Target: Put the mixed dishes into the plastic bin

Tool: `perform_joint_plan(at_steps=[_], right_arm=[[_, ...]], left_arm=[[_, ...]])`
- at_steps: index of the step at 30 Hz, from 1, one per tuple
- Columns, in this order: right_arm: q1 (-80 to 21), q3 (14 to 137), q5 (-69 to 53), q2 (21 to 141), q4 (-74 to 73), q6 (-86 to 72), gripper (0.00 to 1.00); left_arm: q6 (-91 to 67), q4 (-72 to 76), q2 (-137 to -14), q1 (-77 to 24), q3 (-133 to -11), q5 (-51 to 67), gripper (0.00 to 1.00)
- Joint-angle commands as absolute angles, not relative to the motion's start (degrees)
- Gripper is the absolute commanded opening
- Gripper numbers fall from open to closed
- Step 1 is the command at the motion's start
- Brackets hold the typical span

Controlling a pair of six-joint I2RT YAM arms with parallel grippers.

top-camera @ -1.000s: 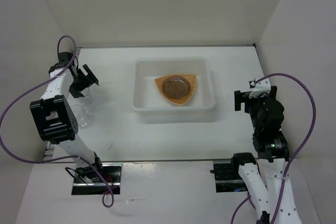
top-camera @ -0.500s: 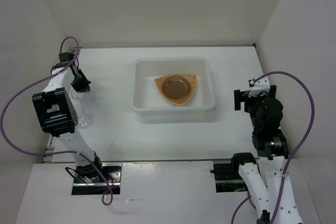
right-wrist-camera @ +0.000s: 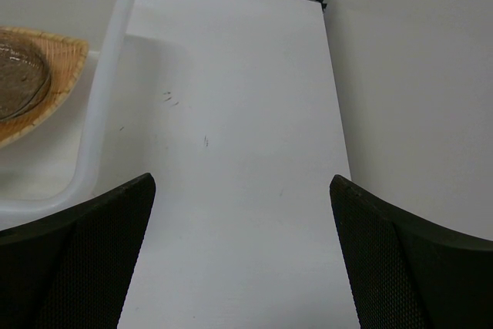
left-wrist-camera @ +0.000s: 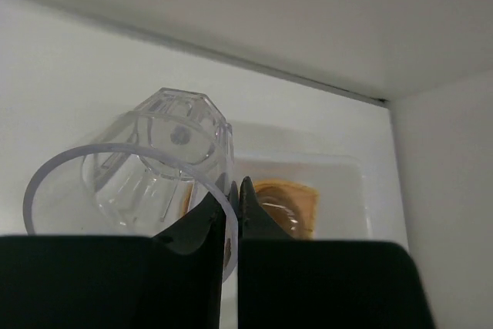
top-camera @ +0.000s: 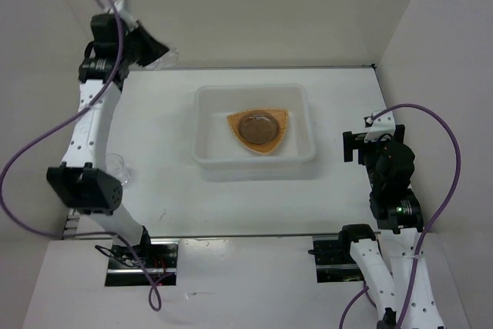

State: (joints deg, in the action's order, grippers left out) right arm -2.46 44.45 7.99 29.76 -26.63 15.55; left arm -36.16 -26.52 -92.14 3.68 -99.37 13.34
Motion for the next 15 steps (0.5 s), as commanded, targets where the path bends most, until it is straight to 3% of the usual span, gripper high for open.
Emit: perform_joint_plan(at_steps=[1,4,15], right_arm=[[-2.9,43.95,7.65,30.06,-24.43,16.0,0.98],[-2.9,43.95,7.65,28.83,-24.43,16.0,0.98],[-3.43,43.95,7.65,27.77,-24.43,16.0,0.98]], left_arm=[[-29.65,-37.78,-105.43,-6.54,-122.48,18.56,0.0],[-21.99,-53.38,-118.36,-13.78,-137.95,7.61,0.0],[-21.97,-59.85,-128.5,-24.6,-136.68,-4.13,0.0]])
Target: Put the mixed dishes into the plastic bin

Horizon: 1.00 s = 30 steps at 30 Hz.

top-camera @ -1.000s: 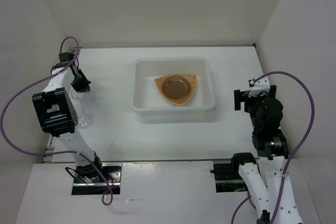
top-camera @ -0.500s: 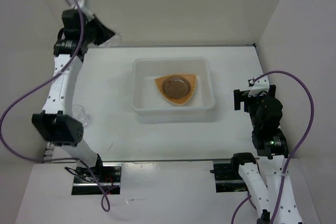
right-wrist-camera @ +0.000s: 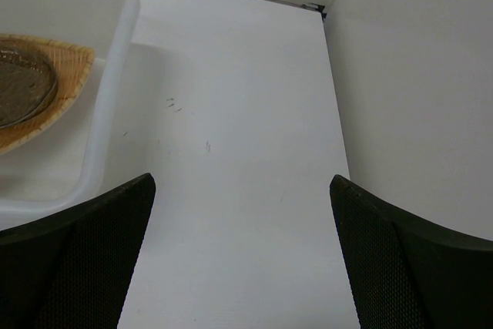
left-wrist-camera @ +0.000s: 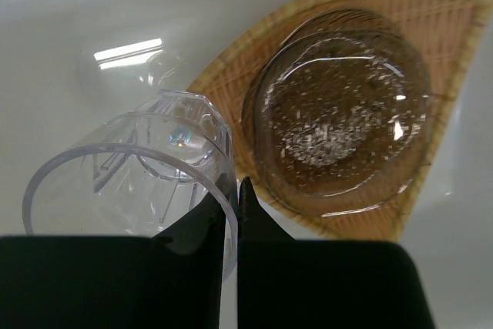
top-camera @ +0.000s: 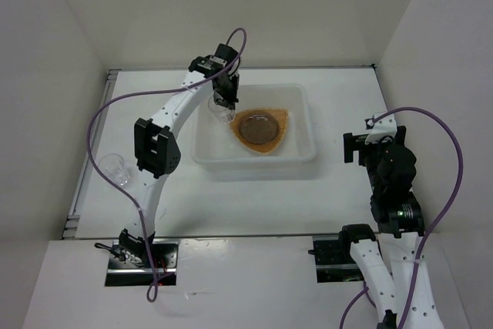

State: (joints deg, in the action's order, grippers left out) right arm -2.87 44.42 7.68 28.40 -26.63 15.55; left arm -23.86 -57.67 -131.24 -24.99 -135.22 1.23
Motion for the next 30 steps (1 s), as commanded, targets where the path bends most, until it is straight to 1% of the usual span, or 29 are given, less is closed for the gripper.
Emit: perform_joint_plan(at_steps=[1,7,15,18,19,20,22,23,25,26,27,29,30], right_arm=[[-3.43,43.95,7.65,27.77,-24.43,16.0,0.98],[-3.43,43.95,7.65,27.25,-24.43,16.0,0.98],[-3.43,43.95,8.17,26.72,-24.43,16.0,0.98],[-3.43,43.95,8.17,26.72,-24.43,16.0,0.98],[-3.43,43.95,8.17,26.72,-24.43,16.0,0.98],[-3.43,43.95,8.17,26.72,-24.43,16.0,0.98],[-3.43,43.95,8.17,26.72,-24.43,16.0,0.98],[-3.43,43.95,8.17,26.72,-24.43,16.0,0.98],[-3.43,43.95,8.17,26.72,-24.43,16.0,0.98],[-3.43,43.95,8.17,26.72,-24.43,16.0,0.98],[-3.43,43.95,8.17,26.72,-24.43,16.0,0.98],[-3.43,43.95,8.17,26.72,-24.43,16.0,0.98],[-3.43,43.95,8.17,26.72,-24.43,16.0,0.98]], left_arm=[[-21.97,-59.85,-129.8,-24.61,-136.67,-4.91,0.0],[-23.2,-61.08,-134.11,-25.22,-134.48,-6.06,0.0],[-23.73,-59.77,-135.7,-25.75,-128.94,-7.21,0.0],[-23.73,-58.45,-135.7,-25.75,-126.49,-7.21,0.01],[-23.73,-58.45,-135.09,-25.75,-126.47,-7.21,0.03],[-24.25,-58.45,-135.09,-25.75,-125.95,-7.21,0.13],[-24.26,-59.49,-133.86,-25.75,-127.78,-8.69,0.4],[-24.78,-60.11,-133.34,-25.75,-129.36,-9.22,0.66],[-24.79,-61.78,-130.97,-25.75,-133.66,-12.8,0.86],[-24.79,-63.01,-129.83,-26.27,-137.6,-14.66,0.92],[-24.79,-63.54,-126.94,-26.28,-139.03,-18.94,0.99],[-25.74,-64.78,-123.5,-26.28,-140.53,-23.97,0.99],[-27.32,-65.73,-119.57,-26.28,-139.41,-26.43,0.99]])
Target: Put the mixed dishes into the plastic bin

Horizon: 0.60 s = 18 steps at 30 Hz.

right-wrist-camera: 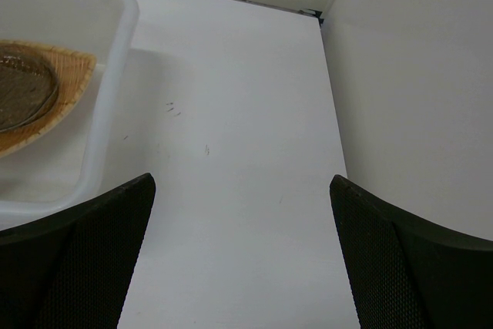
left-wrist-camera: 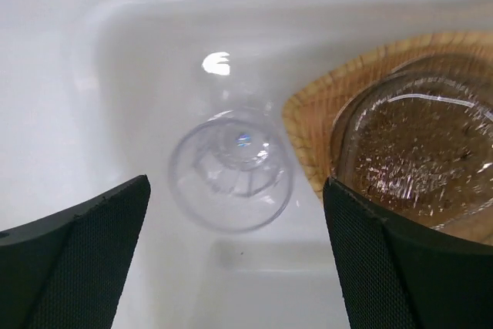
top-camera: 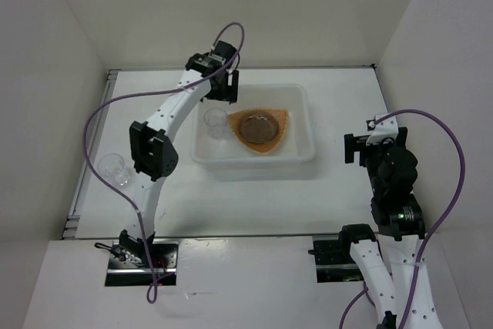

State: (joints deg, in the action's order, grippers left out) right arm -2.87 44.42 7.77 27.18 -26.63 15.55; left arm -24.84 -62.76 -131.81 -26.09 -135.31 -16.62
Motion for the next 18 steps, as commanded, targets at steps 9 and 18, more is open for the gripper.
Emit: perform_joint_plan(at_steps=[9,18], right_arm=[[-3.43,43.95,7.65,27.33,-24.43,16.0,0.98],[-4.57,43.95,6.24,29.79,-24.43,16.52,0.98]], left_arm=[[-39.37,-58.48,-89.15,-9.87,-93.3,-30.6,0.99],[-39.47,-51.61,-78.05,4.56,-69.27,-22.51,1.0]])
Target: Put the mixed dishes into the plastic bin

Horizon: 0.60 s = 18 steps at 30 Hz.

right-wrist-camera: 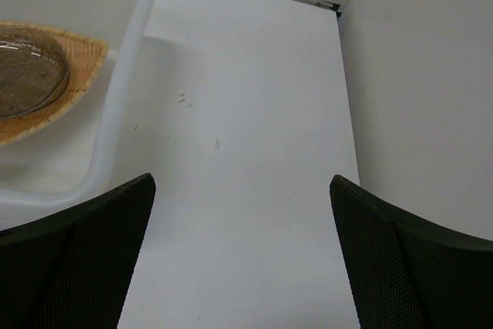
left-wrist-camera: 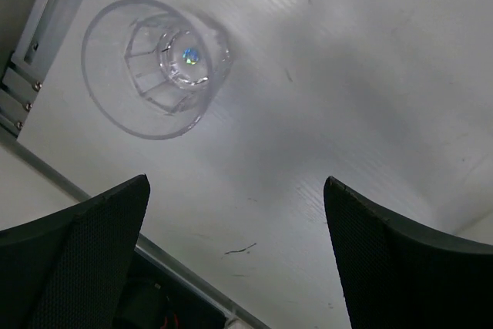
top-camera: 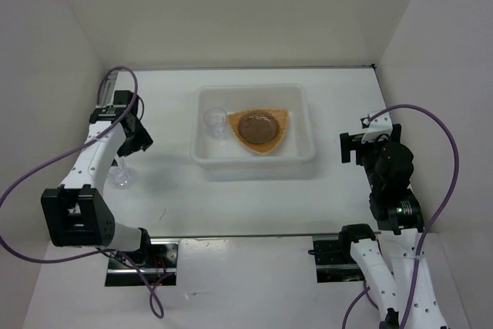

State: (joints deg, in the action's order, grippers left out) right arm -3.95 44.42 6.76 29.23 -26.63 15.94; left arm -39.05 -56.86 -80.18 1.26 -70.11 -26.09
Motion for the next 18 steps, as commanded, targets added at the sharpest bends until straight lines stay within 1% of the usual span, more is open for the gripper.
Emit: perform_joint_plan(at_steps=[1,4,8,18], right_arm=[[-4.57,43.95,6.24,29.79,-24.43,16.52,0.98],[-4.57,43.95,6.24,29.79,-24.43,16.52,0.98],[-4.57,43.95,6.77,29.79,-24.43,16.52,0.98],[-4.57,43.95,8.0,29.79,-24.43,16.52,0.98]], left_arm=[[-38.94,-50.81,-78.05,7.44,-67.0,-21.46,1.0],[-38.15,-48.52,-79.97,11.67,-65.13,-18.2,1.0],[-36.22,-45.1,-82.79,13.62,-64.42,-16.52,1.0],[-33.75,-41.13,-89.99,14.67,-63.64,-13.71,1.0]])
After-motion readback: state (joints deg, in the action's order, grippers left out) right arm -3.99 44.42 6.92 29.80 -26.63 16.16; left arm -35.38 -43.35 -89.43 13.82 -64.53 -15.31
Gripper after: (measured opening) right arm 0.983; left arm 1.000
